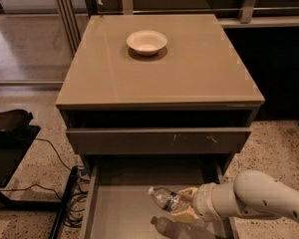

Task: Place water bottle into middle drawer

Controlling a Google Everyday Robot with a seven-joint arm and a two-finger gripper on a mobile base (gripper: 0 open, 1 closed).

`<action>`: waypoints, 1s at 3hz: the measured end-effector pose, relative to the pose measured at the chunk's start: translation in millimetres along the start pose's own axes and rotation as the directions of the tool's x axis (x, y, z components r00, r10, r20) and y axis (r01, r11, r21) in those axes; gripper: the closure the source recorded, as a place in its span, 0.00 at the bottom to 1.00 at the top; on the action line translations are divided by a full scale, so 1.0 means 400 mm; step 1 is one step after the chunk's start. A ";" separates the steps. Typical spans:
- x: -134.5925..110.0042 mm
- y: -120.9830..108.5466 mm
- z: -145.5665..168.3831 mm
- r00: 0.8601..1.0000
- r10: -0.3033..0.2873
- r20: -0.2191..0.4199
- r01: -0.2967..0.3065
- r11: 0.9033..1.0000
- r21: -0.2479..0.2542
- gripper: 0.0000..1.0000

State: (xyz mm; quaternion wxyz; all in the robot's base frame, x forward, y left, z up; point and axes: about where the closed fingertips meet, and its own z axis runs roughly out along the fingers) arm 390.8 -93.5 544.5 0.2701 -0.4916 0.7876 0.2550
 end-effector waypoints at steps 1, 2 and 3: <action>0.042 0.019 0.134 1.000 -0.011 0.027 0.010 1.000 0.018 1.00; 0.077 -0.042 0.265 0.999 -0.027 0.041 0.024 0.997 0.072 1.00; 0.123 -0.157 0.331 0.998 -0.033 0.050 0.026 0.992 0.127 1.00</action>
Offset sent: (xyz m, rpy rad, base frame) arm 0.0657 0.0648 -0.1657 -0.0132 -0.1551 -0.0777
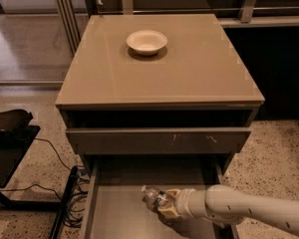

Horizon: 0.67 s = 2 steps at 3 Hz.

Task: Place water bottle into middle drawer

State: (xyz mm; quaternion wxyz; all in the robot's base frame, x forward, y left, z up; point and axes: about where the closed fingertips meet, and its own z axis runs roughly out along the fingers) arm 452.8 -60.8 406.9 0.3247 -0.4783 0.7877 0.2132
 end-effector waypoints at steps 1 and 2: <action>0.047 -0.088 0.034 1.000 0.015 0.022 -0.016 1.000 0.020 1.00; 0.040 -0.110 0.039 0.999 0.019 0.031 -0.020 0.999 0.030 0.81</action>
Offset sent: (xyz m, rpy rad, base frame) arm 0.0248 -0.0156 -0.0202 0.0142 -0.0107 -0.0218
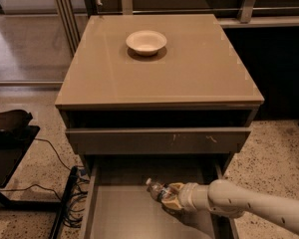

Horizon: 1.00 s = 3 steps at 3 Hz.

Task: Place water bottle into middle drawer

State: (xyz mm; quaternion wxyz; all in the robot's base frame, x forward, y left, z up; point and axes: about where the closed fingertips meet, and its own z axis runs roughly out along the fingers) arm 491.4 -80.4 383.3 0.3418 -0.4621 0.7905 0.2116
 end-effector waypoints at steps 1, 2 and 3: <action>0.000 0.000 0.000 1.000 0.000 0.000 0.000 1.000 0.000 0.58; 0.000 0.000 0.000 1.000 0.000 0.000 0.000 1.000 0.000 0.35; 0.000 0.000 0.000 1.000 0.000 0.000 0.000 1.000 0.000 0.12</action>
Offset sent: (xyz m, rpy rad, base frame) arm 0.0000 0.0000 0.0000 0.0000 0.0000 0.0000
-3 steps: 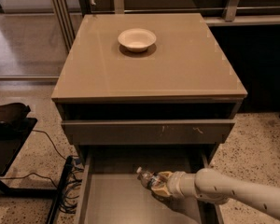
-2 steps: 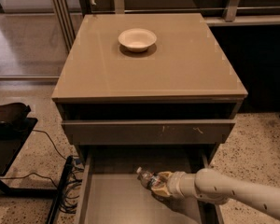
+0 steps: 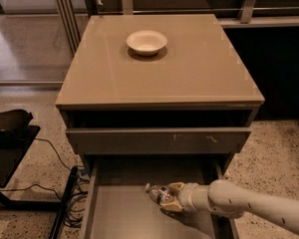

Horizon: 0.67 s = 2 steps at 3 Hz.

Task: Place water bottle into middle drawer

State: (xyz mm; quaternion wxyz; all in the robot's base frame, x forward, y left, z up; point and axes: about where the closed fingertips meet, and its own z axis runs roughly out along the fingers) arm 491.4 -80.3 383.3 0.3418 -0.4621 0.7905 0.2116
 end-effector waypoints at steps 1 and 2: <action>0.000 0.000 0.000 1.000 0.000 0.000 0.000 1.000 0.000 0.00; 0.000 0.000 0.000 1.000 0.000 0.000 0.000 1.000 0.000 0.00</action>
Offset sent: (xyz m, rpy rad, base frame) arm 0.0000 0.0000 0.0000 0.0000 0.0000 0.0000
